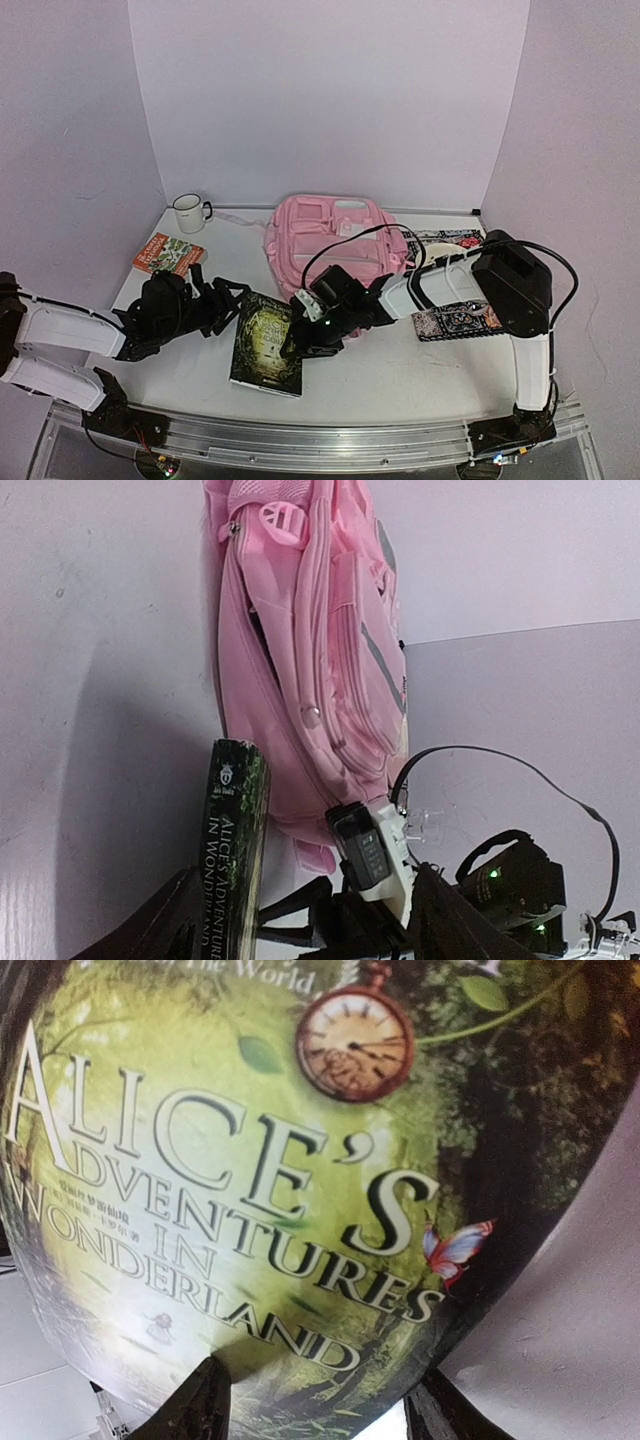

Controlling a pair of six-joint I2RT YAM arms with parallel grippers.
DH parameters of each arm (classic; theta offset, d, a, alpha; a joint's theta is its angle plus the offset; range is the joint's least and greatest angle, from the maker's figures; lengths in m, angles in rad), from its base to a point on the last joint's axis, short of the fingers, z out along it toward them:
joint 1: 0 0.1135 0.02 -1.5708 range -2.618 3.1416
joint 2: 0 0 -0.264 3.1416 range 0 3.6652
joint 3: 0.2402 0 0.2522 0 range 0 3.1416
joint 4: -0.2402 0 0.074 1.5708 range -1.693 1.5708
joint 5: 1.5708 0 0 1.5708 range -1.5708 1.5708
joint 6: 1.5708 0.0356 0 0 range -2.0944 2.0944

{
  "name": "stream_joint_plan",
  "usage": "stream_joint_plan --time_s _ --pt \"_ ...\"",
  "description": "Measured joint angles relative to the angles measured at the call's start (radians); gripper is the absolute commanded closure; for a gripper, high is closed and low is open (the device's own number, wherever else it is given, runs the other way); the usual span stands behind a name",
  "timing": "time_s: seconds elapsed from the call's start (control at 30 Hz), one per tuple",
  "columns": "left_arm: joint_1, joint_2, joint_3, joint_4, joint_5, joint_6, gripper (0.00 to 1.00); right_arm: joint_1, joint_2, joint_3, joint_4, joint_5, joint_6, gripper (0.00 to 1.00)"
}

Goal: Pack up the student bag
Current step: Grab the student bag from the center of the board.

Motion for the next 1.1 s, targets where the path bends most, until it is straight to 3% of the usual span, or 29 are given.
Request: stream_joint_plan --time_s 0.27,0.67,0.83,1.1 --pt "-0.012 0.104 0.035 0.177 0.054 0.017 0.30 0.039 0.004 -0.002 0.003 -0.056 -0.009 0.47" --pt "-0.023 0.151 0.031 0.278 0.072 0.028 0.37 0.053 -0.002 -0.052 0.099 -0.022 -0.003 0.51" --pt "-0.026 0.120 0.019 0.242 0.070 0.061 0.39 0.053 -0.004 -0.062 0.118 -0.025 0.006 0.51" --pt "-0.027 0.091 0.069 0.048 0.048 0.183 0.39 0.054 -0.004 -0.065 0.121 -0.030 0.006 0.51"
